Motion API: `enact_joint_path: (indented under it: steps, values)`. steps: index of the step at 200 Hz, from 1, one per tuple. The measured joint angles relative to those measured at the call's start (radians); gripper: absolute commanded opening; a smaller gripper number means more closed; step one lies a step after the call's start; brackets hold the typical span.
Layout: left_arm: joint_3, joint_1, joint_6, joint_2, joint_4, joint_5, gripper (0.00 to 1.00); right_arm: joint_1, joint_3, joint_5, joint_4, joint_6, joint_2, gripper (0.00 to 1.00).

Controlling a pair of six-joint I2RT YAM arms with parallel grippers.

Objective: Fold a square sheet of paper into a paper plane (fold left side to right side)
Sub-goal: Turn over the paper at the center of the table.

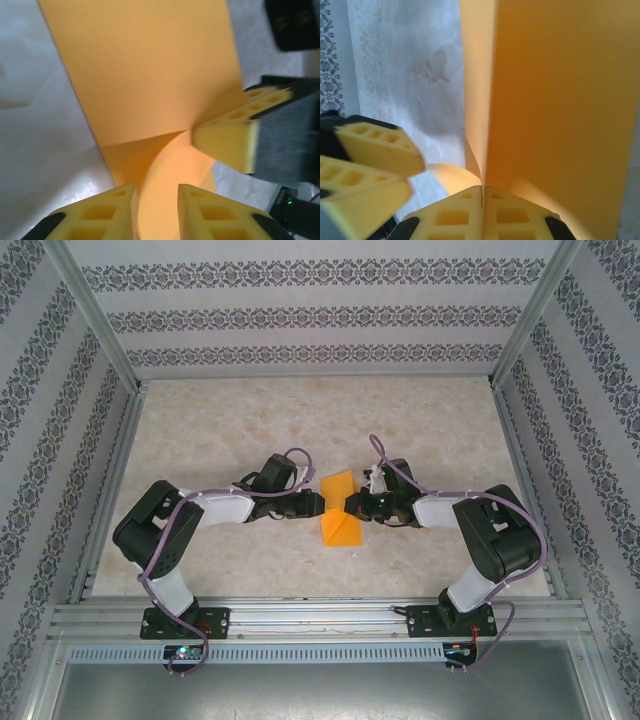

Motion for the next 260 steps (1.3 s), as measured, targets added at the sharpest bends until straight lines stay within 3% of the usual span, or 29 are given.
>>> enact_joint_path:
  steps: [61, 93, 110, 156, 206, 260]
  values:
    - [-0.023, 0.020, 0.079, -0.346, -0.059, -0.170, 0.56, -0.058, 0.029, -0.015, 0.005, -0.031, -0.117, 0.00]
    - [-0.041, 0.053, 0.111, -0.507, -0.064, -0.232, 0.87, -0.108, 0.074, -0.052, 0.042, -0.051, -0.220, 0.00]
    - [-0.042, 0.082, 0.119, -0.573, -0.053, -0.220, 0.95, -0.128, 0.103, -0.077, 0.078, -0.055, -0.272, 0.00]
    - [-0.041, 0.199, 0.009, -0.600, 0.125, -0.003, 0.95, -0.150, 0.205, -0.161, 0.218, -0.037, -0.331, 0.00]
    - [0.034, 0.209, -0.161, -0.473, 0.339, 0.251, 0.86, -0.146, 0.314, -0.257, 0.439, 0.092, -0.303, 0.00]
    - [0.040, 0.208, -0.299, -0.383, 0.510, 0.354, 0.84, -0.090, 0.378, -0.300, 0.547, 0.177, -0.233, 0.00]
